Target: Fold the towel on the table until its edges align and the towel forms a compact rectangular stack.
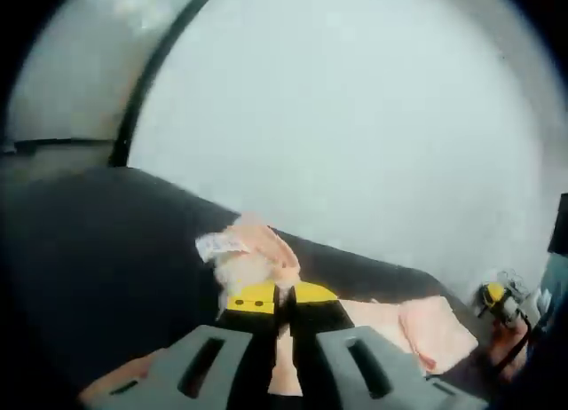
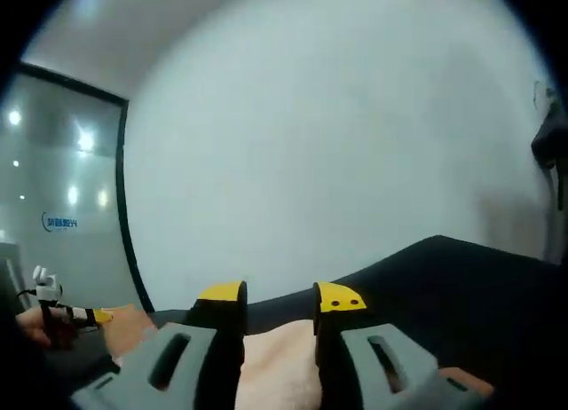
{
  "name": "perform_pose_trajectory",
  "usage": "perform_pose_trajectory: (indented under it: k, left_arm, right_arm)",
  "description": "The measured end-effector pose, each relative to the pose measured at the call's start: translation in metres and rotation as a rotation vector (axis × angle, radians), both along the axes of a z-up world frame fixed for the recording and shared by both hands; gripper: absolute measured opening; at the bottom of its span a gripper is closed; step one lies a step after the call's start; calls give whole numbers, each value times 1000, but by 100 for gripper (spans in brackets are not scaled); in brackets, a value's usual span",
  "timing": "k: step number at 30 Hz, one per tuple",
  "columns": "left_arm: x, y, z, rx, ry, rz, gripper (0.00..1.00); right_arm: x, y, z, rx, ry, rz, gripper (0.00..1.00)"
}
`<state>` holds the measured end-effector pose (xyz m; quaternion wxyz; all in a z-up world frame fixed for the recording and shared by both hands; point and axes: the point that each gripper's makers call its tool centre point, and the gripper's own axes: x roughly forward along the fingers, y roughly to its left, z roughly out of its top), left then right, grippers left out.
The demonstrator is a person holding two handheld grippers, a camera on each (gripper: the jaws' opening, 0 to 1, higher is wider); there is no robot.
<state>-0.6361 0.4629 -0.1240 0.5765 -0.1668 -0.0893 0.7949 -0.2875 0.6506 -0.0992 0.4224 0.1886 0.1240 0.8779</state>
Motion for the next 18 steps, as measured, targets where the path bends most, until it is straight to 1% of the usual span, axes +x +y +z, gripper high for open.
perform_pose_trajectory:
  k: [2,3,5,6,7,9,11,13,18]
  left_arm:
    - [15,9,-1,-13,17,-40,8]
    - [25,13,-6,-30,15,-66,8]
    - [29,22,-12,-50,28,-91,8]
    - [37,26,-14,-60,47,-123,8]
    - [53,24,-18,-68,54,-132,7]
    - [67,25,-21,-80,78,-151,7]
    - [76,27,-22,-98,129,-174,7]
    - [84,31,-25,-113,162,-198,7]
    - [117,33,-38,-168,255,-269,8]
  right_arm:
    - [0,2,-2,-4,-1,-2,27]
    - [1,2,-2,-6,3,-2,27]
    - [1,3,-3,-13,-1,-4,27]
    - [1,3,-4,-15,2,-5,27]
    - [1,3,-3,-15,7,-3,27]
    - [2,3,-3,-13,1,-7,27]
    - [2,2,-3,-14,2,-7,27]
    - [3,3,-3,-16,6,-8,27]
    - [7,5,-6,-33,7,-24,27]
